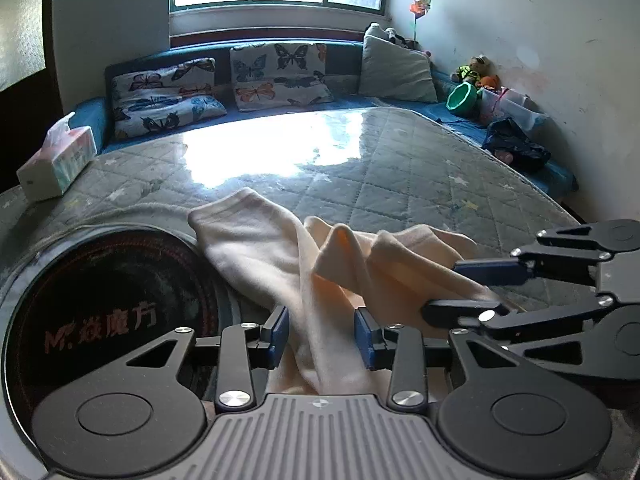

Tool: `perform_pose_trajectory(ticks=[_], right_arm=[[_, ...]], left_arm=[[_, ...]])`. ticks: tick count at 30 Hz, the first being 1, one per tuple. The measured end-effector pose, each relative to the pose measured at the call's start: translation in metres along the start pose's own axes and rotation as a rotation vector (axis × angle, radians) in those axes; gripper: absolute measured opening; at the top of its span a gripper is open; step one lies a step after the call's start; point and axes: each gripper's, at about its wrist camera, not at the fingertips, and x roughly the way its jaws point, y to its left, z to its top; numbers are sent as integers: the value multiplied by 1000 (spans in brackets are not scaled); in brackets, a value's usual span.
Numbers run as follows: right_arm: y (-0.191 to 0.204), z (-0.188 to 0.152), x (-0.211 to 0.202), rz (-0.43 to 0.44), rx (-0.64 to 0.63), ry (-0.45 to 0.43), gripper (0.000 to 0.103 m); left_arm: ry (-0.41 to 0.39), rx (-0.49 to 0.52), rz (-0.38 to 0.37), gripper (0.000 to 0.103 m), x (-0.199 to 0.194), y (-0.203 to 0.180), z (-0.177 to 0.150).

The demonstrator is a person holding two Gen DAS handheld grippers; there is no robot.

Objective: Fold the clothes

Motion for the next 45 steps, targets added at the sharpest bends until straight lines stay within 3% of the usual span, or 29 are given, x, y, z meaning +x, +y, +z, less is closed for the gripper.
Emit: perform_pose_trajectory(ticks=[6,11,12,13,16,18,27,34,38,45], right_arm=[[-10,-2,-5,-33,17,-19,10],[-22,-6,-14,-65,62,-46,8],[-25,-7,-17,-70,69,-49,8],[-27,-8,-19,-79,76,-55,8],[-36,-12,-26,-106,101,-64,7],[-43,-17,-31,-126,126,-70,7],[-79,-48,-55,-225,236,-66,7],[-87,-74,-62,-264,290,-39,7],[-89,-86,-65,-270,319,-29,7],[-85,-93,-64,-266,289,1,7]], left_arm=[[-3,14,-8,40,10,1,5],[6,25,-25,39,21,3,6],[4,24,-25,36,21,5,6],[1,22,-26,21,21,6,6],[-9,-8,-30,9,19,12,5],[-25,-42,-34,8,13,17,4],[-113,-140,16,7,-41,37,-15],[-166,-253,113,7,-104,64,-53],[-155,-327,171,6,-134,80,-84],[-75,-381,205,2,-168,76,-129]])
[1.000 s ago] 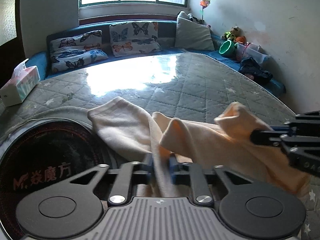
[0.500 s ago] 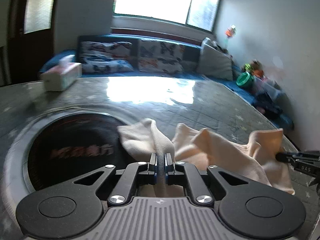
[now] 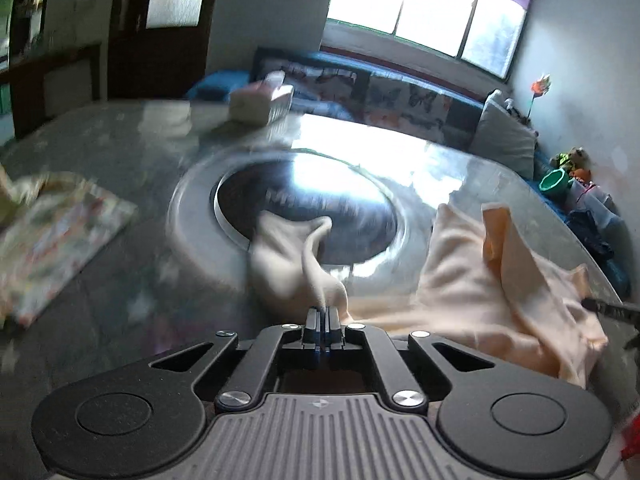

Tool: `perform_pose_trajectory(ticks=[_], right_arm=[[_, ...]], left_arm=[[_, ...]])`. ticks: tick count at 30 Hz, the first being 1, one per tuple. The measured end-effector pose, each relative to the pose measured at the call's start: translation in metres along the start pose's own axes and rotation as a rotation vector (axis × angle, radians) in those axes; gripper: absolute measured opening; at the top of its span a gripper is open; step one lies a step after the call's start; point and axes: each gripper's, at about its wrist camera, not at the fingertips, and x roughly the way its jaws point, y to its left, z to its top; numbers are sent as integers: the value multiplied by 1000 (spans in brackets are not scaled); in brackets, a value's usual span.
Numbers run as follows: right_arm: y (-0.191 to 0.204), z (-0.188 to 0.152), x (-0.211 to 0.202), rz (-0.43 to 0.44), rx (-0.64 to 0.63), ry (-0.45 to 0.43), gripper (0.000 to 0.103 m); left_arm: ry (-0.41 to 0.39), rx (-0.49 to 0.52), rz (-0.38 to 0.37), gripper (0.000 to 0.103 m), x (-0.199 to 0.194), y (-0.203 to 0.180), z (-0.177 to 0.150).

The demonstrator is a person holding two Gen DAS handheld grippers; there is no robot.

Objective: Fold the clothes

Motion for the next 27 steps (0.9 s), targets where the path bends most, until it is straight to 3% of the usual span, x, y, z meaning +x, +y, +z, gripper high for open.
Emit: perform_pose_trajectory(ticks=[7,9,11,13,15,18,23,27], right_arm=[[6,17,-18,11,-44,-56,16],[10,26,-24,40,-50,-79,19],[17,36,-27,98,-70,-83,32],[29,43,-24,153,-100,-85,37],[46,51,-17,213,-140,-76,38],[74,58,-1,270,-190,-66,42],[105,68,30,332,-239,-40,49],[123,65,51,341,-286,-15,43]], left_arm=[[28,51,7,5,-7,-3,4],[16,94,-2,9,-8,-10,11],[-2,127,-9,15,-7,-17,18],[-11,140,-26,21,-3,-23,25],[-16,141,-30,35,1,-29,32],[-19,165,-42,47,9,-39,39],[-15,197,-65,54,27,-54,51],[4,222,-76,55,48,-63,58]])
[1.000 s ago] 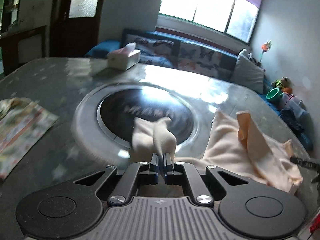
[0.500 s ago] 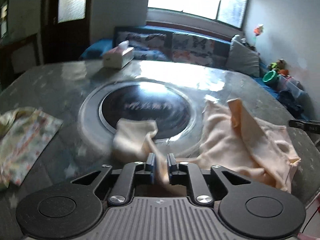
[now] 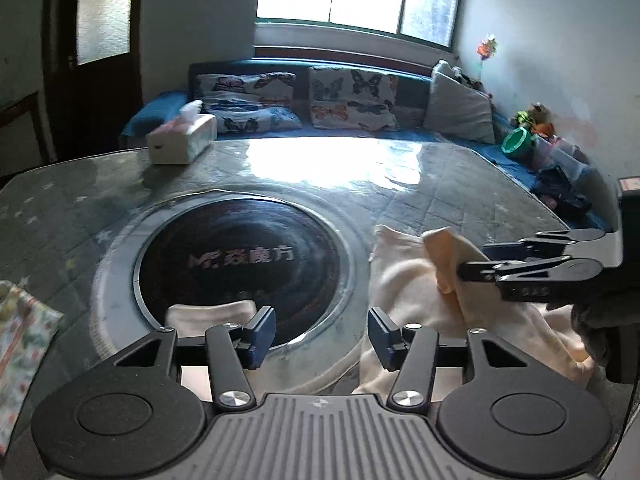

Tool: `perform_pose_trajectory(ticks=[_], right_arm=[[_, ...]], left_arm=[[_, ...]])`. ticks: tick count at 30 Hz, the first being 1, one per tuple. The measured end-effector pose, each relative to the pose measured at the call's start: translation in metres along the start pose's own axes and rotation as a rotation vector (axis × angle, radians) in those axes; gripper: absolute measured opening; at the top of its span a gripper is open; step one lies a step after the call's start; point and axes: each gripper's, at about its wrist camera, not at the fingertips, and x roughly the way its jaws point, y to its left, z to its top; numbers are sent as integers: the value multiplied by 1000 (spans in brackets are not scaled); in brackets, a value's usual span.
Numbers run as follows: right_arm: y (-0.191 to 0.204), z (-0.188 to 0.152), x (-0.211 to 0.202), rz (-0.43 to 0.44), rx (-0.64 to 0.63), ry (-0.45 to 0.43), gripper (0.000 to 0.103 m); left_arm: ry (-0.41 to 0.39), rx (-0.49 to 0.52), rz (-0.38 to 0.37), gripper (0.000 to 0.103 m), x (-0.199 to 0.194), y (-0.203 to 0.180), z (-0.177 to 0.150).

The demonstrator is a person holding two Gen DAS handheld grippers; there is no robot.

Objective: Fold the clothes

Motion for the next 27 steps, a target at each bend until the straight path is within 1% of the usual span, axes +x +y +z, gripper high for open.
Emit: perform_pose_trajectory(ticks=[1,2,3,4,5,7,11,15,18,22,24,27], right_arm=[[-1,-2,3,2,6,12,29],[-3,-4,1,5,15,10,18],[-4,-5,0,7,24,8,15],[-6,-7,-2,9,32,7,10],[-8,-9,-9,-7,34,-8,8],[-12,-12,-24,-39,38,-36,7],[-23,-22,-60,-107,63,-87,7],[-41,-42,-109,-209,104,-127,7],[-54,-60,-141,-301,135,-136,7],[-69,-87,-170,-409,191,-112,7],[-74,-102,-179,-442,227,-82,7],[-83,-122,-183,-470,290,-24,9]], left_arm=[[7,3,2,55,6,-1,2],[12,10,5,55,12,-4,5],[13,19,-1,55,16,-5,7],[15,23,-5,55,20,-6,8],[21,24,-5,55,25,-8,10],[26,40,-23,55,35,-13,14],[40,69,-30,55,53,-24,20],[58,84,-32,55,69,-33,25],[69,94,-39,55,77,-36,27],[79,102,-38,55,83,-39,28],[83,101,-42,55,85,-40,30],[89,95,-51,55,90,-41,34]])
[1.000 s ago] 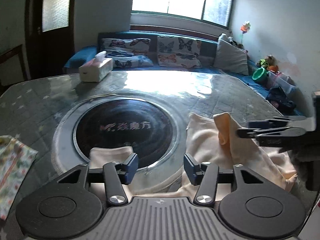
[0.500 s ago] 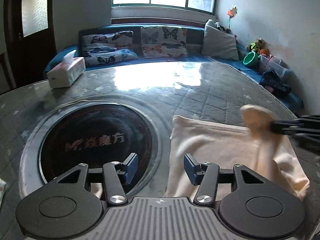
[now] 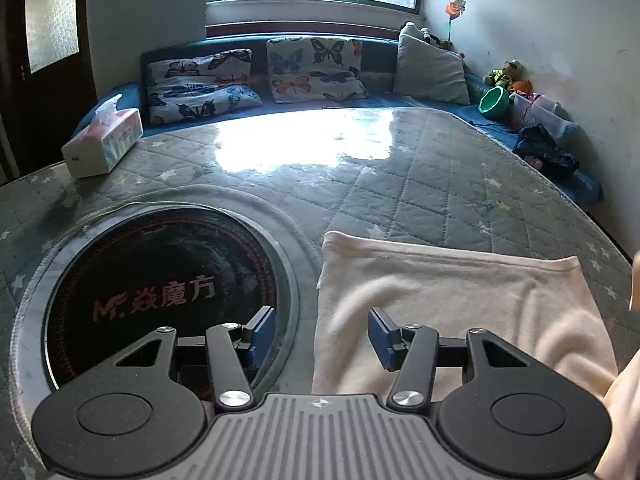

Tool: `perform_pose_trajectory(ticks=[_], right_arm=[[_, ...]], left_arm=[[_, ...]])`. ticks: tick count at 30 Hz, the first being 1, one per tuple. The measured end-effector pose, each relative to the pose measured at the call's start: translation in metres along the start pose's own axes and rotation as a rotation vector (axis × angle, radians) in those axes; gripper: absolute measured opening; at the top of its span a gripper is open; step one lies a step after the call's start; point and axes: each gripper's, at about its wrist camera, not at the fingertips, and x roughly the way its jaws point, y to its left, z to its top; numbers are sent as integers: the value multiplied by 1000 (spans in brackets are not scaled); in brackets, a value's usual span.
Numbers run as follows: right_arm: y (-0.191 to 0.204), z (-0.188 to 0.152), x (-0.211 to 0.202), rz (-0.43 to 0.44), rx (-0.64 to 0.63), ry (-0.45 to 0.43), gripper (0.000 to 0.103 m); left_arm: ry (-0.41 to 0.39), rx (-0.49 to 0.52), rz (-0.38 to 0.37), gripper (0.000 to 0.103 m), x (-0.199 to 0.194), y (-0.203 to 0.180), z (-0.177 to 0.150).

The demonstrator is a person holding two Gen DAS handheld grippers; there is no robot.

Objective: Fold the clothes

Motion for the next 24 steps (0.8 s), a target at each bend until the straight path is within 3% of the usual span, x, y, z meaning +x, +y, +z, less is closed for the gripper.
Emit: perform_pose_trajectory(ticks=[5,8,11,15,20,24], right_arm=[[-10,-3,4,-61,26,12,12],[-11,5,1,-63,24,-35,14],[-6,17,6,10,33,-51,17],[10,26,31,155,37,0,18],[23,34,71,198,20,77,19],[23,38,100,219,47,139,21]], left_arm=[[3,32,18,55,14,-3,8],[-1,51,22,55,24,-5,13],[-1,65,20,55,36,-7,18],[6,69,-13,53,51,-7,22],[15,77,-23,50,64,-9,25],[5,81,-60,27,66,-8,26]])
